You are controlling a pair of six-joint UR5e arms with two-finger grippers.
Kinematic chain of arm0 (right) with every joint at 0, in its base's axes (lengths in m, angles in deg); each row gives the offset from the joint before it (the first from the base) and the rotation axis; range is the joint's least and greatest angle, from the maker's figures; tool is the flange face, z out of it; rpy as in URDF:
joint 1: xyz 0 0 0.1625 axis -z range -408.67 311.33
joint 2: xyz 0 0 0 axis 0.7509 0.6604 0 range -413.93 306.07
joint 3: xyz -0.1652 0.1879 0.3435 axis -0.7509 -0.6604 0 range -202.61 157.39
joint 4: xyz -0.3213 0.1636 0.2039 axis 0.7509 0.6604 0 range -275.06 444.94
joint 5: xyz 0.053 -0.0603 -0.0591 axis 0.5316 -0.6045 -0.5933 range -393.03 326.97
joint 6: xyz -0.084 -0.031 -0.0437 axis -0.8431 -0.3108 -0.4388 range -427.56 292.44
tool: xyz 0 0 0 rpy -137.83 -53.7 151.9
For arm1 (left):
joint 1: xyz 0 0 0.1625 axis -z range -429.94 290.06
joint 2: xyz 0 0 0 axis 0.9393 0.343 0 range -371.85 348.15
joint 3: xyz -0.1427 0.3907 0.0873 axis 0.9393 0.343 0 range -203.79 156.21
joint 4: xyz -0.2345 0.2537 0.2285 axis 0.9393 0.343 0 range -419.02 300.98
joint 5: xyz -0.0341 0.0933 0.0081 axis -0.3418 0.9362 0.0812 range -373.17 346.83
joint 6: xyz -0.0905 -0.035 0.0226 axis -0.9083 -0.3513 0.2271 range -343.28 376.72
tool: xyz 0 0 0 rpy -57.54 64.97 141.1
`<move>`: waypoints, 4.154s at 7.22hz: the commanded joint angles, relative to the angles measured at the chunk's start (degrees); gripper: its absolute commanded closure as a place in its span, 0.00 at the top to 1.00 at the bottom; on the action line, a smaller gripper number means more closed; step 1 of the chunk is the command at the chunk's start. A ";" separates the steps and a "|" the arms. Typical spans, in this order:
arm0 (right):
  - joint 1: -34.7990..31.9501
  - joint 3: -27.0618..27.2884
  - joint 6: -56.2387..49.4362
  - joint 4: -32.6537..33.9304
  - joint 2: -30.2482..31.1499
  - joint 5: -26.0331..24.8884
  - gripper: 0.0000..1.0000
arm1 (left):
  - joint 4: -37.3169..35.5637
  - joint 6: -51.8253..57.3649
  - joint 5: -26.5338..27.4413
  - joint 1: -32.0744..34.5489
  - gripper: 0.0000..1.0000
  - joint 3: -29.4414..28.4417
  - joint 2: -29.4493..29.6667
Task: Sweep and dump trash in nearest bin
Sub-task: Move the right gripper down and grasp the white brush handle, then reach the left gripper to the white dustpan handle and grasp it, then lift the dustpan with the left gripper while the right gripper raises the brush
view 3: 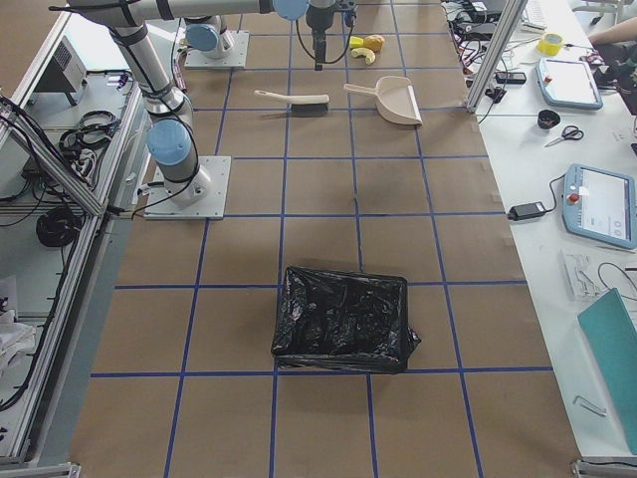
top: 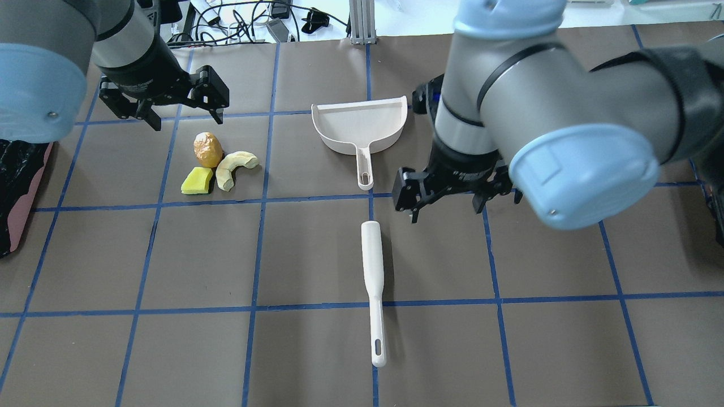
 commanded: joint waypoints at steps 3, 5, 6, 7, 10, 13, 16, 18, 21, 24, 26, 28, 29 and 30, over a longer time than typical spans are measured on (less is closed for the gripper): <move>-14.41 14.08 10.46 19.02 -6.67 0.13 1.00 | -6.87 -0.68 -0.39 0.16 1.00 -4.44 10.34; -14.70 17.51 10.73 20.45 -8.01 0.13 0.99 | -8.99 -0.86 -1.97 1.38 1.00 -5.67 13.25; -14.70 18.22 11.34 20.81 -8.19 0.21 0.97 | -9.43 -4.08 -1.98 3.39 1.00 -5.85 14.92; -14.70 18.23 12.13 20.90 -9.41 0.21 0.91 | -12.56 -6.72 -1.98 6.28 1.00 -5.85 16.59; -14.61 17.97 14.86 20.99 -11.00 4.25 0.80 | -13.30 -12.62 -2.15 12.01 1.00 -5.50 19.50; -14.52 17.70 15.83 20.99 -11.09 6.18 0.47 | -19.68 -15.45 -7.14 13.78 1.00 -5.85 23.80; -14.26 17.79 15.92 20.81 -10.91 6.19 0.00 | -19.89 -16.50 -7.25 16.41 1.00 -5.94 28.10; -14.17 17.70 17.75 20.47 -10.13 5.84 0.00 | -19.98 -17.82 -7.43 17.56 1.00 -6.11 29.17; -14.17 18.05 24.07 20.11 -7.32 5.40 0.00 | -19.71 -18.17 -7.60 18.69 1.00 -5.59 30.40; -14.17 18.23 36.17 20.37 -6.43 5.93 0.00 | -18.66 -19.58 -7.25 20.46 0.79 -4.28 29.70; -14.17 18.14 38.68 20.46 -6.52 5.93 0.00 | -17.79 -18.79 -7.08 20.46 0.20 -3.30 28.56; -14.17 18.14 38.77 20.46 -6.52 5.93 0.00 | -15.86 -18.09 -7.34 20.20 0.00 -3.83 27.42; -14.17 18.14 38.95 20.55 -6.52 5.93 0.00 | -15.85 -18.09 -7.25 20.20 0.00 -3.74 27.42; -14.17 17.97 40.51 20.64 -6.52 5.93 0.00 | -15.93 -18.09 -7.08 20.02 0.00 -3.92 26.98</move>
